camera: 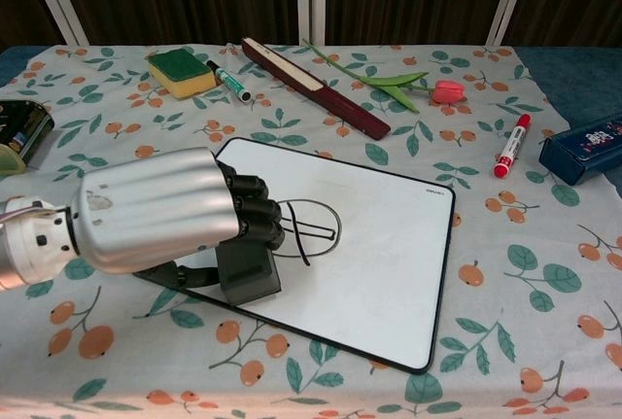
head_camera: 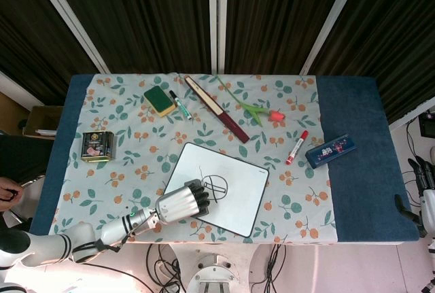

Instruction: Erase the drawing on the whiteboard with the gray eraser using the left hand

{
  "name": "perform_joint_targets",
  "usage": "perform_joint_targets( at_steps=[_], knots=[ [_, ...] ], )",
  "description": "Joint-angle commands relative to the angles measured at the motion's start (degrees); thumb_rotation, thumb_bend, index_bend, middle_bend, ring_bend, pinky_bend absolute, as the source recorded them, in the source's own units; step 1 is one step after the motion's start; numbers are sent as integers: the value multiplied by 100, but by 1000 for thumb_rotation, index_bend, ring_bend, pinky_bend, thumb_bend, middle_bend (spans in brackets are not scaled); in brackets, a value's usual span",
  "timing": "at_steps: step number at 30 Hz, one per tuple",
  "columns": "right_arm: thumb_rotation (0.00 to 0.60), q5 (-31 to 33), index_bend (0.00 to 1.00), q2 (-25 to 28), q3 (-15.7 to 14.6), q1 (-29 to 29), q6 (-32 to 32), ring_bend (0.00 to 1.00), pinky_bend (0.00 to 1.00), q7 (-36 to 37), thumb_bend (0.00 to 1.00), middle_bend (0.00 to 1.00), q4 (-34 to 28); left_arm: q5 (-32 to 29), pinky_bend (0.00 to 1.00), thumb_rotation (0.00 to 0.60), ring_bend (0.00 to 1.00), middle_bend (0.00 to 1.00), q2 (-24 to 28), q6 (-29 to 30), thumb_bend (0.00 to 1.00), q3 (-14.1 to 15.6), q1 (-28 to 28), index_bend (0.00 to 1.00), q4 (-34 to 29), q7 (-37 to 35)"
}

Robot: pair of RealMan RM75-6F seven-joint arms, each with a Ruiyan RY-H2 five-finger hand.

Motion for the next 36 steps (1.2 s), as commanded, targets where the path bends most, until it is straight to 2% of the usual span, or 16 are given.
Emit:
perform_joint_targets(
  at_steps=[1, 17, 36],
  knots=[
    [600, -9, 0, -6, -1, 5, 2, 0, 0, -11, 292, 0, -3, -7, 637, 600, 526, 683, -27, -34, 362, -6, -2, 782, 17, 34],
    [600, 16, 0, -33, -8, 20, -56, 0, 0, -60, 291, 0, -3, -138, 639, 600, 529, 686, -401, -312, 362, -270, -253, 785, 297, -26],
    [600, 79, 0, -92, 10, 50, -161, 0, 0, 103, 292, 0, 173, -220, 641, 600, 529, 686, -826, -788, 365, -681, -1024, 785, 549, -254]
  ],
)
